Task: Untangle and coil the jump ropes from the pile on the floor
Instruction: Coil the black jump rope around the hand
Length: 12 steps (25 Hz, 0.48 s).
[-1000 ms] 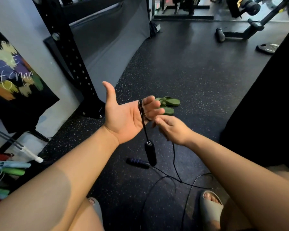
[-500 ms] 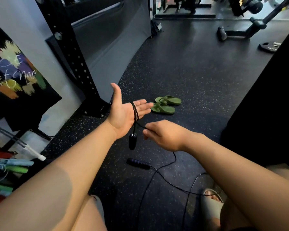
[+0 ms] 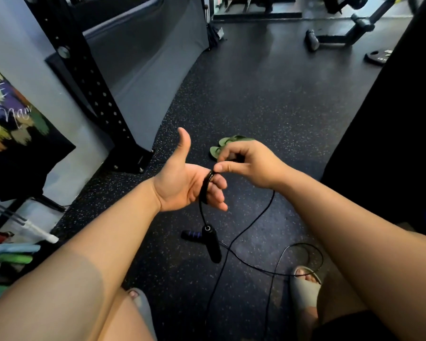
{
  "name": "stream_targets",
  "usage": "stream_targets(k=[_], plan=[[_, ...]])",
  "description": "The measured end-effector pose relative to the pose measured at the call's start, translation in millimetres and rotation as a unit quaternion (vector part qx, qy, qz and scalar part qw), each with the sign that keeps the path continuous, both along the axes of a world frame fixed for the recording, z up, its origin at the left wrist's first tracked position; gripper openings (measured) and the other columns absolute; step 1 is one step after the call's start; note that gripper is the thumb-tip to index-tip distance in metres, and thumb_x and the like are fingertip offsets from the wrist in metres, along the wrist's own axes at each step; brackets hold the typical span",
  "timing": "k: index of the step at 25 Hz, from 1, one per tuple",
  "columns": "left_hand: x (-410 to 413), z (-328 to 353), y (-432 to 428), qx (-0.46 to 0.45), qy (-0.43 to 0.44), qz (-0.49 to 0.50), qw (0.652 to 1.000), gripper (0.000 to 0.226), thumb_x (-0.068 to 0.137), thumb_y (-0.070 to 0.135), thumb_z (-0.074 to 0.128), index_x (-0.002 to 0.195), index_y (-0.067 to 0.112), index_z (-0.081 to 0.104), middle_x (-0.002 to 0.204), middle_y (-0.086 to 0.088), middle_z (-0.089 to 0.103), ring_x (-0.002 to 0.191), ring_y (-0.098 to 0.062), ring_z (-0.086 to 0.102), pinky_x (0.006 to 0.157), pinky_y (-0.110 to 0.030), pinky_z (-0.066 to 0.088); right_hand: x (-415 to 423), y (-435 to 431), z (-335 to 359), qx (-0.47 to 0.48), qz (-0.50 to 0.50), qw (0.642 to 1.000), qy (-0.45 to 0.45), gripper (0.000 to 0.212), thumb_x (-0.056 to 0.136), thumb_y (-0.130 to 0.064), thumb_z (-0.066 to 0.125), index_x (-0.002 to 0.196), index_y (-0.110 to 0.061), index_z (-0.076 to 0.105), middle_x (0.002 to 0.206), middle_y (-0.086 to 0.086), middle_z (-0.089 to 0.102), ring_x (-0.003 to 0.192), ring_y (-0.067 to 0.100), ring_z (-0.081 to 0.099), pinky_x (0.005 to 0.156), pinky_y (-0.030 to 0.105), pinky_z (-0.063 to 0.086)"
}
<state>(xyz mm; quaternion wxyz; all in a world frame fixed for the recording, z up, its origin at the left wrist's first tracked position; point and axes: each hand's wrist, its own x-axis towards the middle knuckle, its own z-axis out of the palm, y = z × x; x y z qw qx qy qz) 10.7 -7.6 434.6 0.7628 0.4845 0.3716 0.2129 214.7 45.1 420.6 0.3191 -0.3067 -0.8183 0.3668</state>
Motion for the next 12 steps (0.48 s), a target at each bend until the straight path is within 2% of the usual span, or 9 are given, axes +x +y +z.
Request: stream_targets(k=[2,3,5,8,12], plan=[[-2.1,0.7,1.5,-0.013,-0.047,0.024,0.999,0.124,0.054,0.101,0.001,0.087,0.001,0.066,0.073,-0.016,0.071,0.080,-0.035,0.073,0.091,-0.044,0.055,-3.4,-1.1,-16.3,-0.032,-0.037,0.999,0.004,0.017,0.094,-0.029,0.068,0.077,-0.029,0.064,0.065,-0.010,0.051,0.061,0.005,0.046,0.060,0.027,0.040],[-2.2,1.1,1.8,-0.019,-0.068,0.037,0.997,0.125,0.052,0.102,0.003,0.087,0.001,0.067,0.074,-0.016,0.072,0.080,-0.035,0.073,0.089,-0.042,0.056,-6.4,-4.4,-24.1,-0.062,-0.055,0.997,0.008,0.022,0.097,-0.030,0.062,0.075,-0.028,0.063,0.064,-0.009,0.051,0.059,0.006,0.046,0.059,0.027,0.041],[-1.1,1.7,1.2,-0.021,-0.113,0.068,0.991,0.126,0.051,0.104,0.008,0.090,0.001,0.071,0.077,-0.014,0.073,0.083,-0.035,0.073,0.087,-0.039,0.057,-12.5,-10.3,-37.3,-0.131,-0.076,0.988,0.026,0.029,0.103,-0.030,0.052,0.079,-0.015,0.061,0.065,-0.002,0.054,0.058,0.012,0.049,0.057,0.033,0.044],[0.9,4.3,1.1,-0.013,-0.195,0.120,0.973,0.125,0.055,0.104,0.014,0.099,0.002,0.071,0.088,-0.014,0.075,0.095,-0.035,0.072,0.097,-0.039,0.054,-21.1,-18.9,-49.2,-0.167,-0.082,0.982,0.018,0.034,0.106,-0.030,0.042,0.092,-0.006,0.060,0.068,0.011,0.059,0.059,0.020,0.056,0.061,0.044,0.051],[-1.6,8.9,7.8,0.026,-0.272,0.230,0.934,0.126,0.060,0.103,0.014,0.117,0.002,0.061,0.113,-0.017,0.069,0.119,-0.038,0.062,0.113,-0.043,0.042,-31.5,-29.3,-53.4,-0.237,-0.026,0.970,-0.049,0.033,0.108,-0.029,0.037,0.099,-0.009,0.062,0.069,0.012,0.063,0.060,0.021,0.061,0.064,0.041,0.053]])
